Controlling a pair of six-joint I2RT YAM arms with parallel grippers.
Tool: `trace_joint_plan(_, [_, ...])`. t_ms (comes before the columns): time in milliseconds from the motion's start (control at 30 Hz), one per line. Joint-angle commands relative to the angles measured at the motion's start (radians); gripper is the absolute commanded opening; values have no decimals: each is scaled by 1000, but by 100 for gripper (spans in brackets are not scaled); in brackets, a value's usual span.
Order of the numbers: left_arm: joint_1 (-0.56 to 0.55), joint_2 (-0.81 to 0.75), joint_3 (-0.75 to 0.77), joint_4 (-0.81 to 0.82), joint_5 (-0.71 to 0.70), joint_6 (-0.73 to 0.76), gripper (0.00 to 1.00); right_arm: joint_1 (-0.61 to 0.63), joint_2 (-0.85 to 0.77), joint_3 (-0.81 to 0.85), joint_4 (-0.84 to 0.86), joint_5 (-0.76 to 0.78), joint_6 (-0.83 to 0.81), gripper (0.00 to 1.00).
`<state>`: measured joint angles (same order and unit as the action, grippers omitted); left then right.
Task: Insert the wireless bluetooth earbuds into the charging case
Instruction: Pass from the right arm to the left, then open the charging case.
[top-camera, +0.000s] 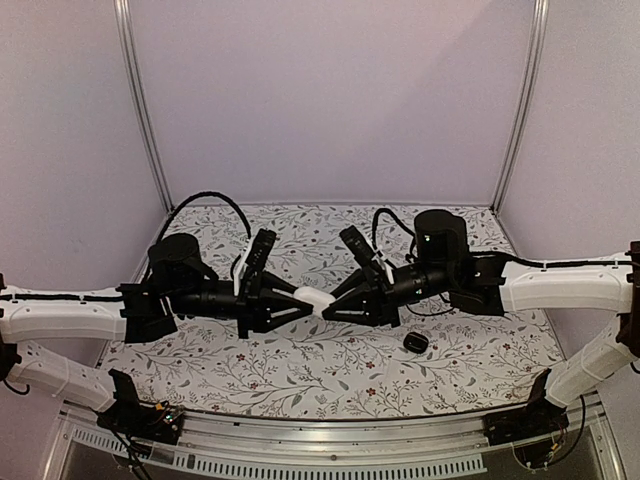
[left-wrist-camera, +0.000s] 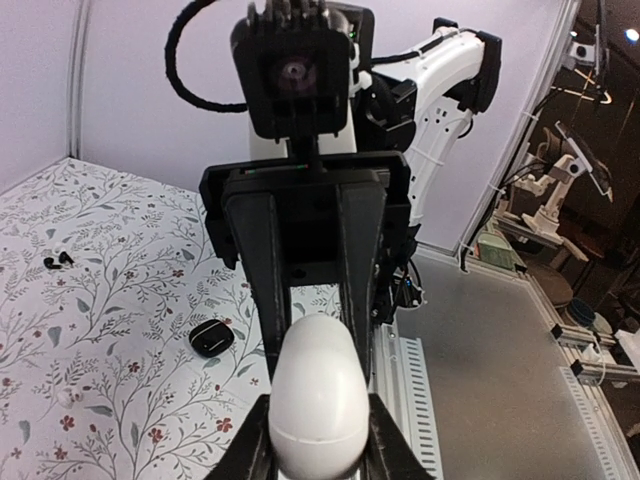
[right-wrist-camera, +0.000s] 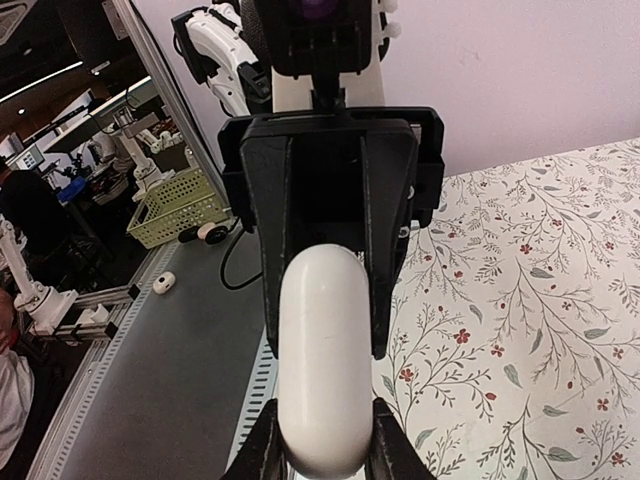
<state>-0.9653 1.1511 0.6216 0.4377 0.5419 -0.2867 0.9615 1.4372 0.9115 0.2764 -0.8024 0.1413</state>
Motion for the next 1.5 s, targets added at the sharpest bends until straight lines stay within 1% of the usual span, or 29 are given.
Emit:
trace_joint_plan(0, [10, -20, -10, 24, 1, 3, 18, 3, -20, -6, 21, -11, 4, 1])
trace_joint_plan(67, [10, -18, -13, 22, 3, 5, 14, 3, -21, -5, 20, -9, 1, 5])
trace_joint_plan(167, [11, -17, -18, 22, 4, 7, 12, 0, -25, -5, 21, 0, 1, 5])
trace_joint_plan(200, [10, -18, -19, 21, 4, 7, 11, 0, -27, -5, 22, 2, 1, 7])
trace_joint_plan(233, [10, -19, -19, 21, 5, 6, 10, 0, -27, -4, 21, 4, 0, 21])
trace_joint_plan(267, [10, -19, -20, 21, 6, 7, 9, -1, -25, -2, 20, 5, 2, 37])
trace_joint_plan(300, [10, -19, -19, 21, 8, 9, 8, -3, -27, -2, 20, 11, 3, 43])
trace_joint_plan(400, [11, -15, -19, 19, 14, 13, 6, -4, -36, 4, 15, 39, 2, 51])
trace_joint_plan(567, [10, 0, -6, 12, 29, 14, 4, -4, -21, 45, -43, 63, -20, 53])
trace_joint_plan(733, [10, 1, 1, 13, 36, 23, 3, -4, -3, 71, -95, 100, -37, 52])
trace_joint_plan(1067, [8, -3, -6, 13, 64, 40, 0, -33, -36, 61, -93, 164, -9, 52])
trace_joint_plan(1233, [9, -4, -13, 12, 63, 40, 0, -56, -62, 45, -50, 131, 27, 52])
trace_joint_plan(1467, [8, -13, -17, 13, 57, 38, 0, -57, -50, 48, -65, 144, 25, 52])
